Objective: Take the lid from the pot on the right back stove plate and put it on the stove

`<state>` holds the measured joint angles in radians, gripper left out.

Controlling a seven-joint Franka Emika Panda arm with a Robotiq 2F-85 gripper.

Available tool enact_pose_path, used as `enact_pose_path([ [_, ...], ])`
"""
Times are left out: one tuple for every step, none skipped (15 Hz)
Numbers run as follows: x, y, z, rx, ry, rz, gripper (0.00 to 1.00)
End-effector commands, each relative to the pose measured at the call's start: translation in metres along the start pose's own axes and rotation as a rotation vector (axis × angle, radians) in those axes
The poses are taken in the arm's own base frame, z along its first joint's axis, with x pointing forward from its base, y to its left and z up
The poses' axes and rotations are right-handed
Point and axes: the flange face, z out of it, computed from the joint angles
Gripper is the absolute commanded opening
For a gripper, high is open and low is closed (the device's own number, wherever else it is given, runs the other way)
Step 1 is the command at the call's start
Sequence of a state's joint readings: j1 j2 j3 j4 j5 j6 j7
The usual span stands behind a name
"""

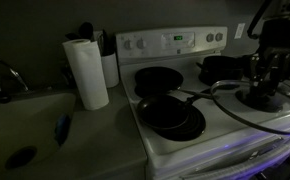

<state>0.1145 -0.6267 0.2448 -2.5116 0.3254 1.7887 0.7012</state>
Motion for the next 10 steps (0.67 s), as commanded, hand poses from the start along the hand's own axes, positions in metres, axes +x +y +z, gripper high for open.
enact_pose_path([
  [-0.034, -0.001, -0.013, 0.014, -0.028, 0.016, 0.14],
  [-0.042, 0.001, -0.013, 0.024, -0.041, 0.038, 0.14],
  [-0.048, 0.002, -0.012, 0.032, -0.056, 0.057, 0.14],
  [-0.055, 0.005, -0.011, 0.039, -0.079, 0.075, 0.14],
  [-0.062, 0.007, -0.009, 0.049, -0.094, 0.086, 0.14],
  [-0.067, 0.009, -0.006, 0.057, -0.113, 0.097, 0.14],
  [-0.07, 0.011, 0.0, 0.069, -0.137, 0.101, 0.14],
  [-0.072, 0.013, 0.006, 0.078, -0.162, 0.1, 0.14],
  [-0.071, 0.015, 0.014, 0.089, -0.187, 0.102, 0.14],
  [-0.069, 0.018, 0.024, 0.101, -0.222, 0.107, 0.14],
])
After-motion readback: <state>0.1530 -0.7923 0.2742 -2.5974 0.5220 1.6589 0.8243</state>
